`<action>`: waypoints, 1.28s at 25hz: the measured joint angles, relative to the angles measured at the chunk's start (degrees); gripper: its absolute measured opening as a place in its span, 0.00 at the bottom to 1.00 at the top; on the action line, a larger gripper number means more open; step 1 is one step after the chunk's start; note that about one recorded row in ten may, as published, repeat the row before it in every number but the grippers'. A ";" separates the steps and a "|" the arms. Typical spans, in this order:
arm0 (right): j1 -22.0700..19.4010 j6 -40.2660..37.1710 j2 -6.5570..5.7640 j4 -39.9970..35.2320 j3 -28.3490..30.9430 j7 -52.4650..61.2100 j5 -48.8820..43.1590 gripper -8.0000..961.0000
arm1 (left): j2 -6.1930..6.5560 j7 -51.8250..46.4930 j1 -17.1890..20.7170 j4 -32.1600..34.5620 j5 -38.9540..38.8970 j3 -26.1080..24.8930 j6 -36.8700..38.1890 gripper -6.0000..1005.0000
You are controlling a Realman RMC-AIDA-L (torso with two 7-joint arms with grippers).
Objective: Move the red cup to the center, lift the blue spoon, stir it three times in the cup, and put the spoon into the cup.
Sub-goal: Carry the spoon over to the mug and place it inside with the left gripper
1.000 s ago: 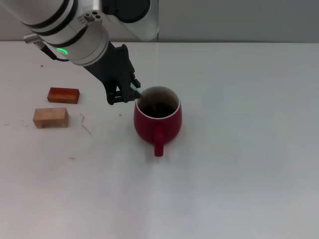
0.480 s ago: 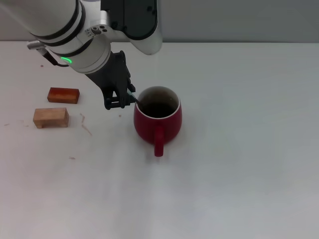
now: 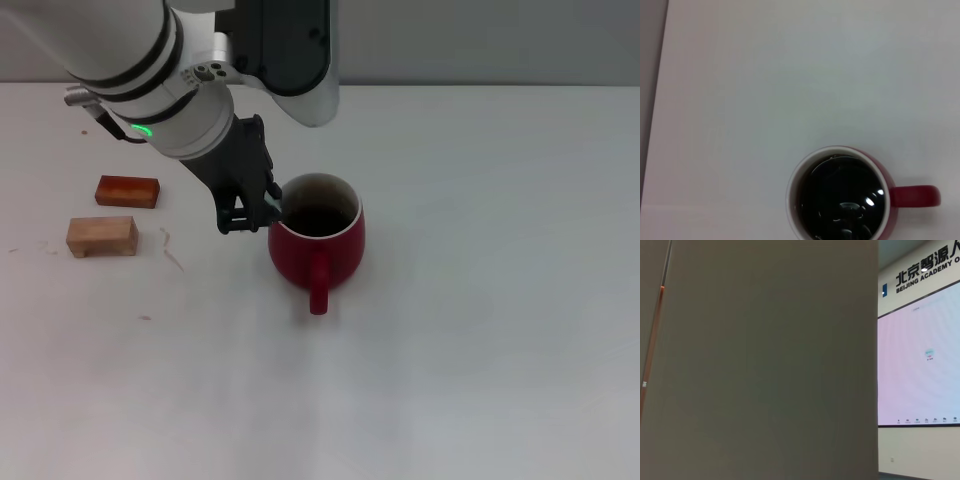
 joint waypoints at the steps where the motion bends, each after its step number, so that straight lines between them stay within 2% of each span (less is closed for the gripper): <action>1: -0.12 -0.04 0.00 0.17 0.00 0.00 0.00 0.67 | -0.06 -0.01 -0.13 -0.04 -0.18 1.29 0.05 0.17; 9: -0.19 -0.09 0.00 0.20 0.00 0.00 0.00 0.67 | -0.20 -0.09 -0.27 0.02 -3.11 2.22 -0.77 0.17; 19: -0.51 -0.10 0.00 0.20 0.00 0.00 0.01 0.67 | -0.10 -0.68 -0.33 -0.69 -3.97 2.39 -5.90 0.17; 32: -0.77 -0.12 -0.07 0.19 0.00 0.00 0.00 0.67 | -0.08 -3.63 0.12 -0.63 2.81 3.90 -6.78 0.17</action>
